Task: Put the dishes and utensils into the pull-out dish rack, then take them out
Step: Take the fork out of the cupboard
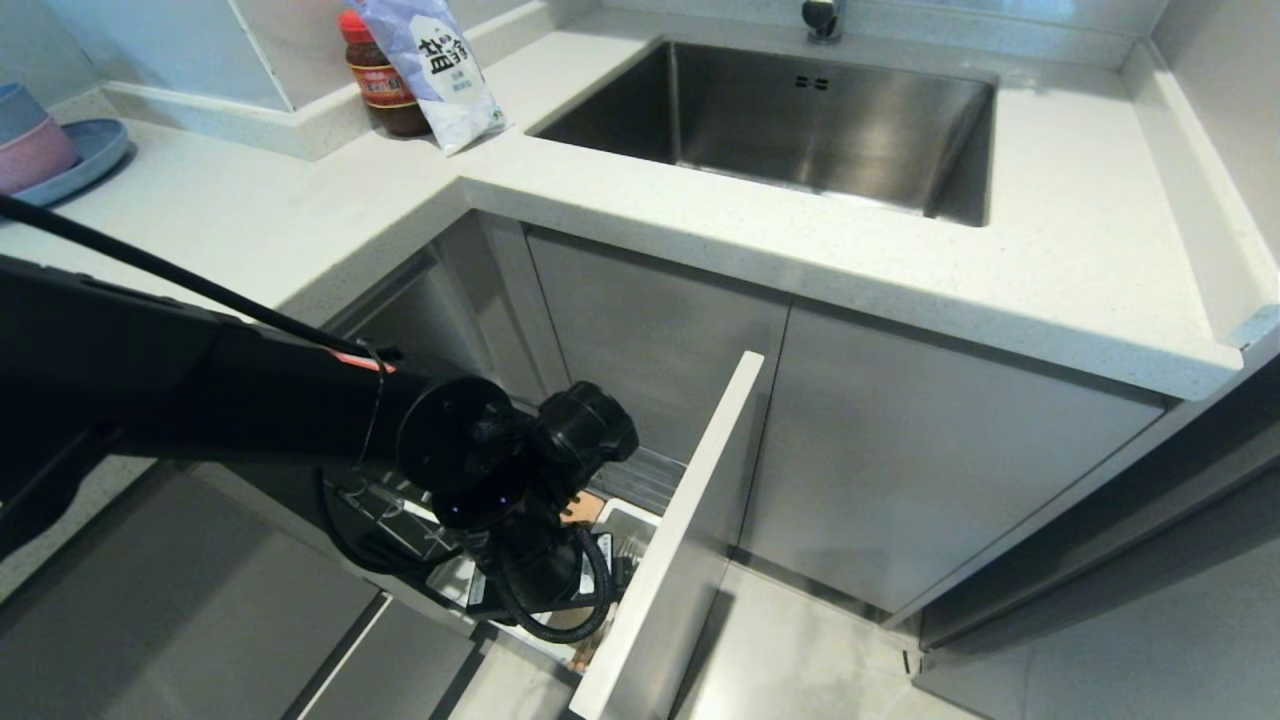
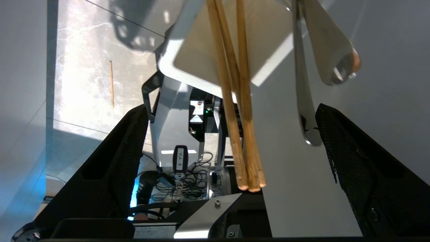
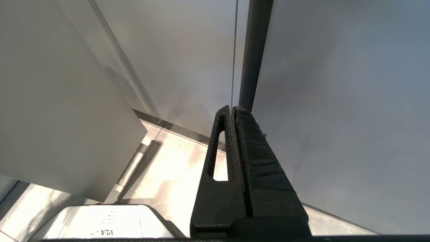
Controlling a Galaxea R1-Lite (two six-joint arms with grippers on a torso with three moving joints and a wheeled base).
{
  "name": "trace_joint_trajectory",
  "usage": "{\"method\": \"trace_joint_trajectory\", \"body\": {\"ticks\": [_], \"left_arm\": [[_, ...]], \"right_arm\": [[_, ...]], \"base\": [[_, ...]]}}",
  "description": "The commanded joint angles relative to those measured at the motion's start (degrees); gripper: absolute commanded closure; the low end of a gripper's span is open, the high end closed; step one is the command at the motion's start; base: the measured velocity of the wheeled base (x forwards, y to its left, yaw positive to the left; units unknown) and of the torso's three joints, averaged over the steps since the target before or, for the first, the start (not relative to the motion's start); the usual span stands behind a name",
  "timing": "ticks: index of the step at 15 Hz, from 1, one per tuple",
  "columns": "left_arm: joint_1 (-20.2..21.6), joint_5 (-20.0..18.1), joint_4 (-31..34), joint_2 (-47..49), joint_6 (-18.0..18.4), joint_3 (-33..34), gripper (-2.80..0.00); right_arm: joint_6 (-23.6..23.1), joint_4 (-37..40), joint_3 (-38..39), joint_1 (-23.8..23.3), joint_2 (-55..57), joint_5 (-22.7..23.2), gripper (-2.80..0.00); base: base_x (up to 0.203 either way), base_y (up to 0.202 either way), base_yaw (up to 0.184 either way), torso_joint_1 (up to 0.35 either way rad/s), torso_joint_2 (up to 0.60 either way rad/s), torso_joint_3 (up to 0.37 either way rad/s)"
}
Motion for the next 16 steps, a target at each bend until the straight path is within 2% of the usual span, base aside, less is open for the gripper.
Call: {"method": "trace_joint_trajectory", "body": {"ticks": [1,8,11,14,16], "left_arm": [[0.35,0.71,0.21,0.10,-0.20,-0.14,-2.80],[1.96,9.30,0.47,0.28,-0.20,-0.20,-2.80],[1.57,8.69,-0.13,-0.73,-1.13,-0.68,-2.80],[1.51,7.94,-4.99,-1.45,-4.65,-0.73,-2.80],[1.35,6.05,-5.50,-1.24,-5.20,-0.64,-2.80]], "right_arm": [[0.02,-0.02,0.09,-0.02,-0.13,-0.02,0.00],[0.02,-0.02,0.09,-0.02,-0.13,-0.02,0.00],[0.02,-0.02,0.09,-0.02,-0.13,-0.02,0.00],[0.02,-0.02,0.09,0.00,-0.13,-0.02,0.00],[0.02,-0.02,0.09,-0.02,-0.13,-0.02,0.00]], "base": [[0.000,0.000,0.000,0.000,0.00,0.000],[0.000,0.000,0.000,0.000,0.00,0.000],[0.000,0.000,0.000,0.000,0.00,0.000],[0.000,0.000,0.000,0.000,0.00,0.000],[0.000,0.000,0.000,0.000,0.00,0.000]]}}
